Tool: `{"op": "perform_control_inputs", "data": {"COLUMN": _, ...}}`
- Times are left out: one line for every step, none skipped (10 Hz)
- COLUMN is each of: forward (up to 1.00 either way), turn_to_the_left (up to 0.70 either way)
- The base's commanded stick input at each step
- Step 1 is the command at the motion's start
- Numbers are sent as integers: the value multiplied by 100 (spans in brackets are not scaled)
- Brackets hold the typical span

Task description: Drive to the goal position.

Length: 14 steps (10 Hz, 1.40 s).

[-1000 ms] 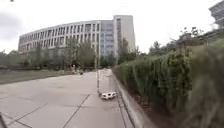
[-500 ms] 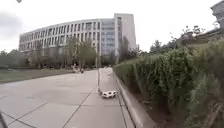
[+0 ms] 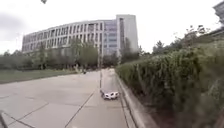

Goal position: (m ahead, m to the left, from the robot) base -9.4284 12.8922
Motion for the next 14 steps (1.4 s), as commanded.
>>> {"op": "perform_control_inputs", "data": {"forward": 70, "turn_to_the_left": 35}}
{"op": "perform_control_inputs", "data": {"forward": 70, "turn_to_the_left": 35}}
{"op": "perform_control_inputs", "data": {"forward": 66, "turn_to_the_left": 41}}
{"op": "perform_control_inputs", "data": {"forward": 56, "turn_to_the_left": 53}}
{"op": "perform_control_inputs", "data": {"forward": 8, "turn_to_the_left": 68}}
{"op": "perform_control_inputs", "data": {"forward": 0, "turn_to_the_left": 70}}
{"op": "perform_control_inputs", "data": {"forward": 0, "turn_to_the_left": 70}}
{"op": "perform_control_inputs", "data": {"forward": 0, "turn_to_the_left": 70}}
{"op": "perform_control_inputs", "data": {"forward": 0, "turn_to_the_left": 70}}
{"op": "perform_control_inputs", "data": {"forward": 0, "turn_to_the_left": 70}}
{"op": "perform_control_inputs", "data": {"forward": 0, "turn_to_the_left": 70}}
{"op": "perform_control_inputs", "data": {"forward": 0, "turn_to_the_left": 70}}
{"op": "perform_control_inputs", "data": {"forward": 0, "turn_to_the_left": 70}}
{"op": "perform_control_inputs", "data": {"forward": 0, "turn_to_the_left": 70}}
